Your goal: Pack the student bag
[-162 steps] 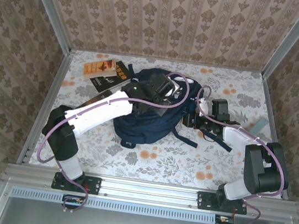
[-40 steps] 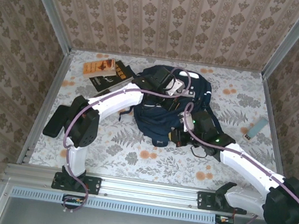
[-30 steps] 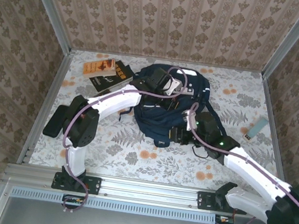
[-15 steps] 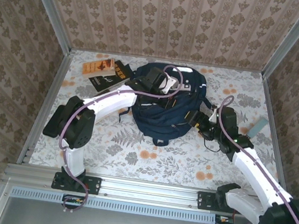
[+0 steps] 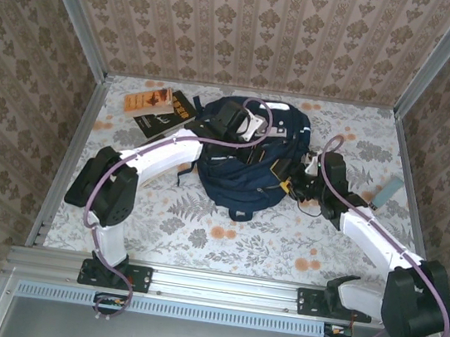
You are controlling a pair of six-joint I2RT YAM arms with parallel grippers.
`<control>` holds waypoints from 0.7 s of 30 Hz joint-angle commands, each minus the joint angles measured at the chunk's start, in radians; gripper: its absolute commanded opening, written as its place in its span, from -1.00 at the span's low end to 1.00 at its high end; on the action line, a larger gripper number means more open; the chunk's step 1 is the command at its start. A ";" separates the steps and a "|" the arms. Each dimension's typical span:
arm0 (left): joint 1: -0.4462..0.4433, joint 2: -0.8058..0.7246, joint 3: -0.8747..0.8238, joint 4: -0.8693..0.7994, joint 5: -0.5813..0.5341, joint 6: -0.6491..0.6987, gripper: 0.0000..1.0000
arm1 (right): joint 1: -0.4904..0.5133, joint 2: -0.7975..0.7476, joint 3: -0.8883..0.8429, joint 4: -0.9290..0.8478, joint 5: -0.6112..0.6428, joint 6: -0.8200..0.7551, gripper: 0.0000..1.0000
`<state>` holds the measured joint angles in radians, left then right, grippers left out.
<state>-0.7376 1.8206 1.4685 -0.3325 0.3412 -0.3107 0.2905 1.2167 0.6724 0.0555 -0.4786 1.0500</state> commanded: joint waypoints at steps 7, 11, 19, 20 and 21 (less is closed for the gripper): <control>0.011 -0.169 -0.035 -0.173 -0.151 -0.188 0.07 | 0.011 0.068 0.033 0.109 -0.064 0.022 -0.31; -0.013 -0.294 -0.174 -0.146 -0.180 -0.283 0.15 | 0.023 0.084 0.038 0.131 -0.064 0.024 -0.49; -0.156 -0.392 -0.381 0.001 -0.219 -0.487 0.08 | 0.061 0.092 0.044 0.157 -0.051 0.019 -0.63; -0.177 -0.384 -0.388 0.020 -0.226 -0.505 0.07 | 0.067 0.090 0.046 0.157 -0.050 0.019 -0.64; -0.193 -0.377 -0.393 0.034 -0.234 -0.521 0.05 | 0.070 0.089 0.047 0.157 -0.050 0.019 -0.65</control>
<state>-0.8948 1.4342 1.0946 -0.3775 0.1440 -0.7280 0.3439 1.3056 0.6724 0.1322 -0.5049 1.0744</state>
